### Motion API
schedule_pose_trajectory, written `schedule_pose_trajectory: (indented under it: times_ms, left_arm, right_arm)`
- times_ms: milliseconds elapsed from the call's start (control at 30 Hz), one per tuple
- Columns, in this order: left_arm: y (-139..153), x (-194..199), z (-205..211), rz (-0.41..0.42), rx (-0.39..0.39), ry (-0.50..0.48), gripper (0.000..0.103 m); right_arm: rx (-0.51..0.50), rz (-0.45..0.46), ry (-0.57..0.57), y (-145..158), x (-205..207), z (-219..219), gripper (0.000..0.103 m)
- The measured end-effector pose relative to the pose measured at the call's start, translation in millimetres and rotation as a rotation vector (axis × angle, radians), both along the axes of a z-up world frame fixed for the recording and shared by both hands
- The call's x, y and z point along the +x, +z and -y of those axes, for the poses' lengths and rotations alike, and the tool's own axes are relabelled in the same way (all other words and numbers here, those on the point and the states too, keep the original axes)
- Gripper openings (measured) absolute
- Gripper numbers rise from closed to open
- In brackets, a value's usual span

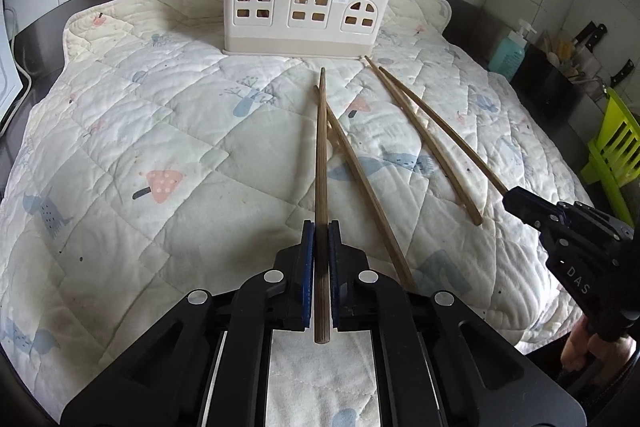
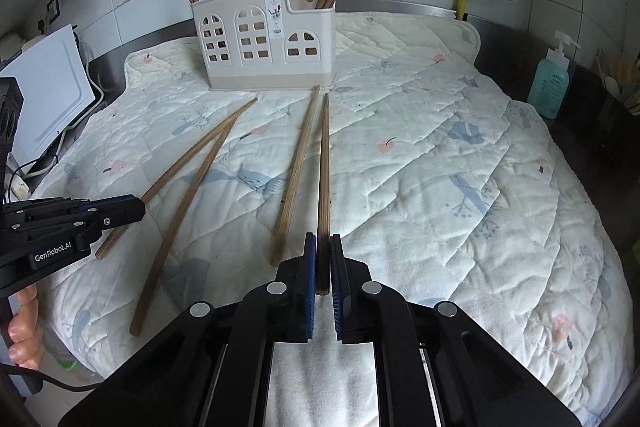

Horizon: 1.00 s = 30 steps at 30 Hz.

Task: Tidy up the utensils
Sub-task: 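Lift both held chopsticks over the white holder with both tools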

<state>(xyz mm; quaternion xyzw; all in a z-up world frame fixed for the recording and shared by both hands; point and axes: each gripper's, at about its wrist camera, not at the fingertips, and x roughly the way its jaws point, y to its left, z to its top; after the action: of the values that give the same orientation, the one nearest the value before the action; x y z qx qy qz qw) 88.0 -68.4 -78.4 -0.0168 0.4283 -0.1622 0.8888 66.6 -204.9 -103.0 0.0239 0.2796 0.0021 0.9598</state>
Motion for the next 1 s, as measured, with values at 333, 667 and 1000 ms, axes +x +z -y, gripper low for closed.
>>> schedule_pose_trajectory:
  times_ms: [333,667,1000]
  left_arm:
    - [33.8,-6.5,-11.8,0.124,-0.043,0.011,0.005]
    - [69.7,8.3,-22.4,0.204,-0.067,0.018,0.005]
    - [116.9,38.7,-24.6,0.270,-0.082,0.000,0.005]
  right_arm:
    - [-0.013,0.165,0.016,59.5,-22.1,0.0,0.007]
    - [-0.007,0.255,0.055,112.1,-5.9,2.9,0.007]
    - [-0.026,0.336,0.080,171.3,10.0,10.8,0.007]
